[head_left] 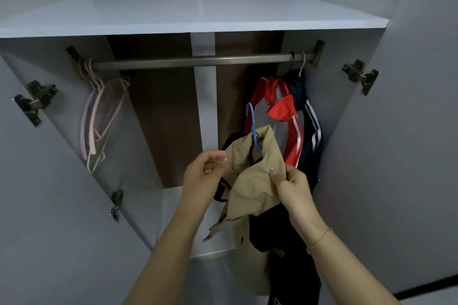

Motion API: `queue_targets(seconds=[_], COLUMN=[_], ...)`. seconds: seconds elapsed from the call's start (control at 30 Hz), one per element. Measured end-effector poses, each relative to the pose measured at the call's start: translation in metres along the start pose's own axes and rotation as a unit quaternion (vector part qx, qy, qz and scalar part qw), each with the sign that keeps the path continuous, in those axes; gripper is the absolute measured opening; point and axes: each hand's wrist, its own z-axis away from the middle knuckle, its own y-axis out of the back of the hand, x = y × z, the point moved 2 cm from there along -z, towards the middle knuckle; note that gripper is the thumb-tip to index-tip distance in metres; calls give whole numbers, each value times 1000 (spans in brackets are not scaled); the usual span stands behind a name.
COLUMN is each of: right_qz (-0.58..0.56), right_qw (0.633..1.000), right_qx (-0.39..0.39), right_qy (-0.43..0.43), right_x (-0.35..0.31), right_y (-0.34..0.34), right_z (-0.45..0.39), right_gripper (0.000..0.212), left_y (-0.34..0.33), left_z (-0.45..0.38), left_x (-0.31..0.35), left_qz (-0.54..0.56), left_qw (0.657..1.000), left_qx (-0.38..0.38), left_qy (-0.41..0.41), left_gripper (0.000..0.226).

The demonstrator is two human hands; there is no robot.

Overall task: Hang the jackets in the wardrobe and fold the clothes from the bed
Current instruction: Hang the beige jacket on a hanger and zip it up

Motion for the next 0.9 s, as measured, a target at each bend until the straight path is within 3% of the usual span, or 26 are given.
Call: queue_targets(seconds=[0.17,0.4,0.53,0.73,0.9], right_qz=[21,-28,-70,-111,-125], right_qw=[1000,998,995,990,988], right_qx=[20,53,59,47,84], right_qy=[-6,16,46,70,40], right_x=[-5,-23,-36,-60,-53], right_y=[-18,-26,-23,-30,-37], right_z=[-31,-115,-160,-226,-277], right_gripper=[15,17,15,16,19], left_y=[-14,-41,-57,-82,-91], left_z=[-47,-102,-138,-194,-221], left_x=[16,-2,-10,6,9], left_qz=[26,62,89,104,98], left_qw=[999,997,994,993,994], left_qx=[-28,37,35,31,36], left_qy=[5,27,54,43,26], left_gripper=[19,17,25,22,22])
